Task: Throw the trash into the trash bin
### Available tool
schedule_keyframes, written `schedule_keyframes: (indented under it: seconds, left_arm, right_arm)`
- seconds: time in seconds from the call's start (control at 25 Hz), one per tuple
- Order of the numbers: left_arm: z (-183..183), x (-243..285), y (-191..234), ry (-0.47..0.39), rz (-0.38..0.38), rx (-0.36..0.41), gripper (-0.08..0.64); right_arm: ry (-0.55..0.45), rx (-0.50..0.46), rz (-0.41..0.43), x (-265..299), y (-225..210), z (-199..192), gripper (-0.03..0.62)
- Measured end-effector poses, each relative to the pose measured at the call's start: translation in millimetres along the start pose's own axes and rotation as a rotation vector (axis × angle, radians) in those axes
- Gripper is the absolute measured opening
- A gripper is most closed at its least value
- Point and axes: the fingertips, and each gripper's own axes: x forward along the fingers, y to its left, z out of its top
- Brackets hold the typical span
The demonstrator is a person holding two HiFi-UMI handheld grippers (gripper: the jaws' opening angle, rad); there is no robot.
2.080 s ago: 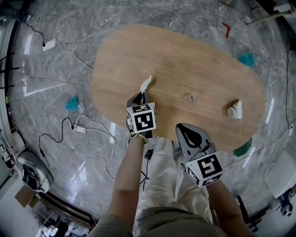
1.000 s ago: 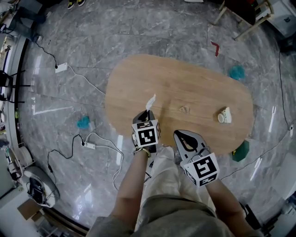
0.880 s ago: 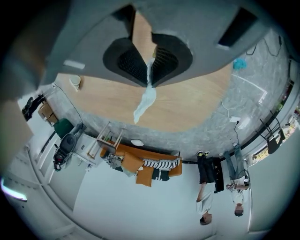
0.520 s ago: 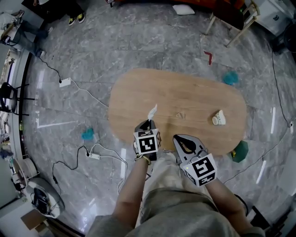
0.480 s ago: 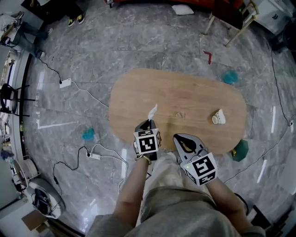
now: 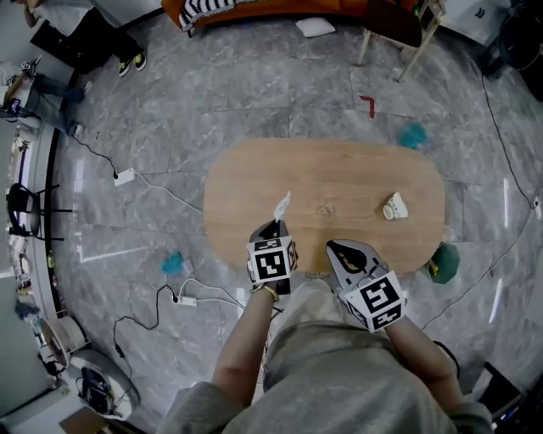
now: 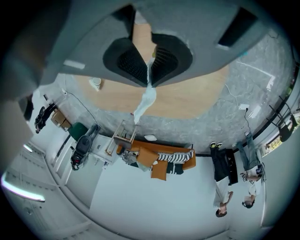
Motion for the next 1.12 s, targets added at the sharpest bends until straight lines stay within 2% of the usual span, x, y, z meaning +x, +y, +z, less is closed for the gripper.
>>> schedule_keyframes:
  seconds: [0.52,1.12]
  left_arm:
    - [24.6,-16.7,-56.1,-0.011,-0.122,0.127,0.034]
    - [32.4,-20.6,-116.7,0.011,-0.264,0.29,0.034]
  right_arm:
    - [-0.072,0.04,-0.104,-37.1,-20.9,15.5,0.008]
    - [-0.148,0.116,-0.291,-82.3,-48.6,14.3,0.008]
